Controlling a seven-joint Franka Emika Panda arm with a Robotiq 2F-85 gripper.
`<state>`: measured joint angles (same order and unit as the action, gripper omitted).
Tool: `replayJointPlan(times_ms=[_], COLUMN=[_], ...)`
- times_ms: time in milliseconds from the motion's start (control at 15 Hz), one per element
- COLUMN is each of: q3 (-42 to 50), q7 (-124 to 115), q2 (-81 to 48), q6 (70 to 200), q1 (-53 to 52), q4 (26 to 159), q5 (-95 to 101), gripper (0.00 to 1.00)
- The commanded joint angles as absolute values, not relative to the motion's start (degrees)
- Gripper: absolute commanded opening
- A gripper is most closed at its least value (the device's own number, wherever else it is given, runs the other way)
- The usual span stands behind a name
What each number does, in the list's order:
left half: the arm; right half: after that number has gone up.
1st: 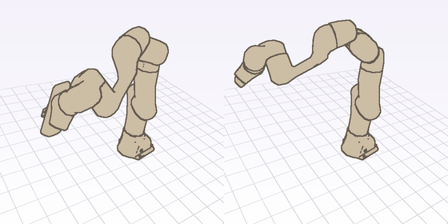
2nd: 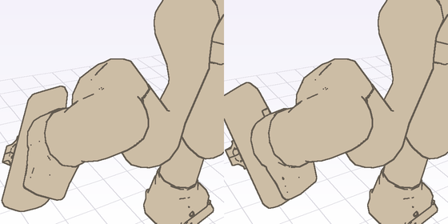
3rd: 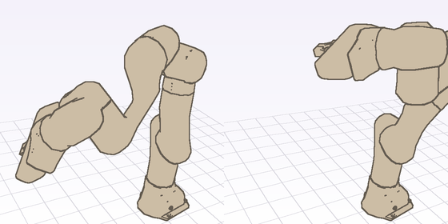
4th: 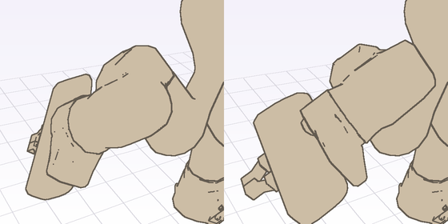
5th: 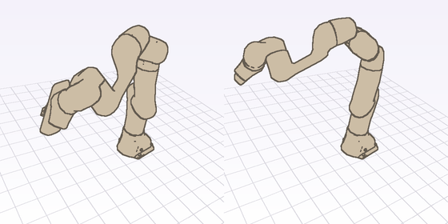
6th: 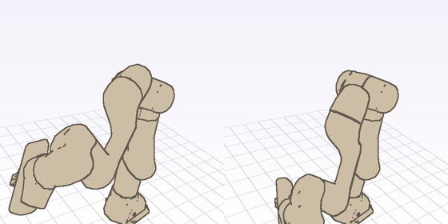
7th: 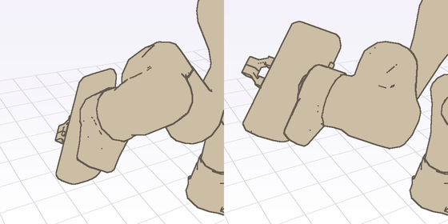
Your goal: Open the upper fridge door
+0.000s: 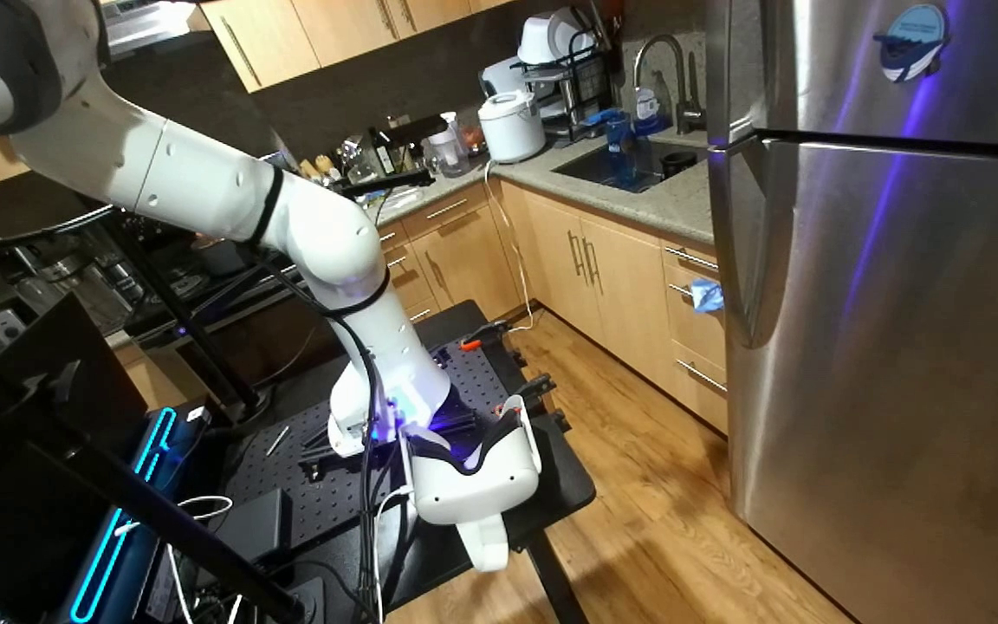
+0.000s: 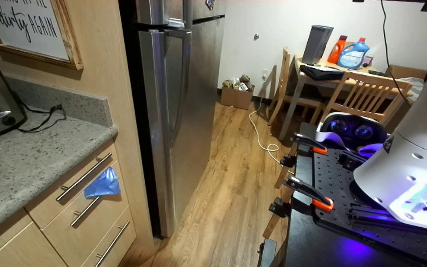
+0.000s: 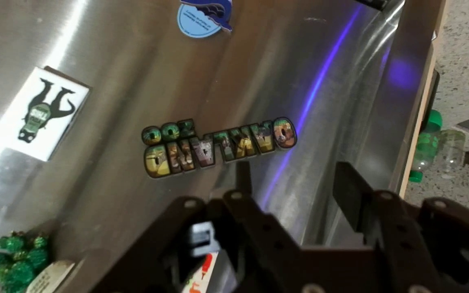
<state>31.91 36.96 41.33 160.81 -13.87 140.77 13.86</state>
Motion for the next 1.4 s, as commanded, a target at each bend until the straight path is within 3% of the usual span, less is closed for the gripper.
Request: replayJointPlan(times_ms=[0, 133, 1333], q3=[30.43, 29.76, 32.62], q7=[41.00, 41.58, 40.77], q2=[43.75, 43.69, 33.45], q6=[159.69, 160.25, 168.98], q1=[-13.03, -12.93, -22.08], q4=[141.71, 141.84, 141.94], q5=[10.88, 9.80, -1.85], gripper=[0.88, 0.99, 1.00])
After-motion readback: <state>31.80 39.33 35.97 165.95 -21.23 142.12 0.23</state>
